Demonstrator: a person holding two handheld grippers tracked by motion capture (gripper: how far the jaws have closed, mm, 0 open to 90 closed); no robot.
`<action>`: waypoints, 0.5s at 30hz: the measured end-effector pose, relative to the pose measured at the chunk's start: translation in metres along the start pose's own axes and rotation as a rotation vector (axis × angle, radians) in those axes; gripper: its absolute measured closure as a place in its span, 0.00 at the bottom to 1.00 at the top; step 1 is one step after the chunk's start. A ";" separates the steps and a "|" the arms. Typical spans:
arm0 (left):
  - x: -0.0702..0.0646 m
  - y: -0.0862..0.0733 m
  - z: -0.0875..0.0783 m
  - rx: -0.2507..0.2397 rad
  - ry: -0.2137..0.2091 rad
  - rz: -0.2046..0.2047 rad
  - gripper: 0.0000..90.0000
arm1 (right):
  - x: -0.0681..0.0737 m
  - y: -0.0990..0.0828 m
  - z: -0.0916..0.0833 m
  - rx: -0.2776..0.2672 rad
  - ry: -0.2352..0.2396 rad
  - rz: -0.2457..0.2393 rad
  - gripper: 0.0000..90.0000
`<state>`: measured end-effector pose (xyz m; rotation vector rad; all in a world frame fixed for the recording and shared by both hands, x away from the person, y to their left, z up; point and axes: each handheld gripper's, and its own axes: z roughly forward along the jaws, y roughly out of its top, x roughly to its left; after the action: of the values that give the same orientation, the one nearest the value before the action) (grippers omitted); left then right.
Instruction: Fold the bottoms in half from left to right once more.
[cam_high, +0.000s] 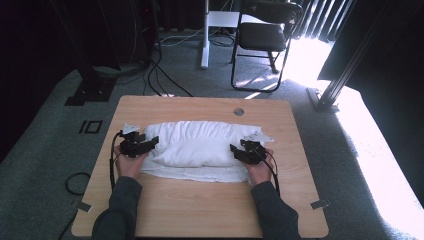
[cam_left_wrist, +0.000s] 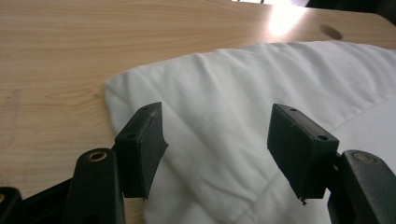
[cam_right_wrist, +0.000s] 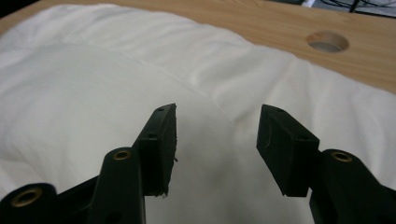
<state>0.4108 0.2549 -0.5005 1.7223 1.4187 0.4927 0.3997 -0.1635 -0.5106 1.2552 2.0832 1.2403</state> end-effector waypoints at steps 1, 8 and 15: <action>0.003 -0.001 0.003 0.017 0.006 -0.004 0.40 | 0.004 0.004 0.003 0.001 0.013 -0.005 0.52; 0.013 -0.011 0.026 0.117 0.018 -0.035 0.31 | 0.034 0.021 0.026 -0.002 0.071 -0.054 0.63; 0.017 -0.017 0.040 0.162 0.010 -0.064 0.26 | 0.052 0.032 0.043 0.005 0.105 -0.088 0.71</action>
<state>0.4346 0.2576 -0.5408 1.7965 1.5521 0.3605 0.4189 -0.0924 -0.5011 1.1104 2.1914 1.2873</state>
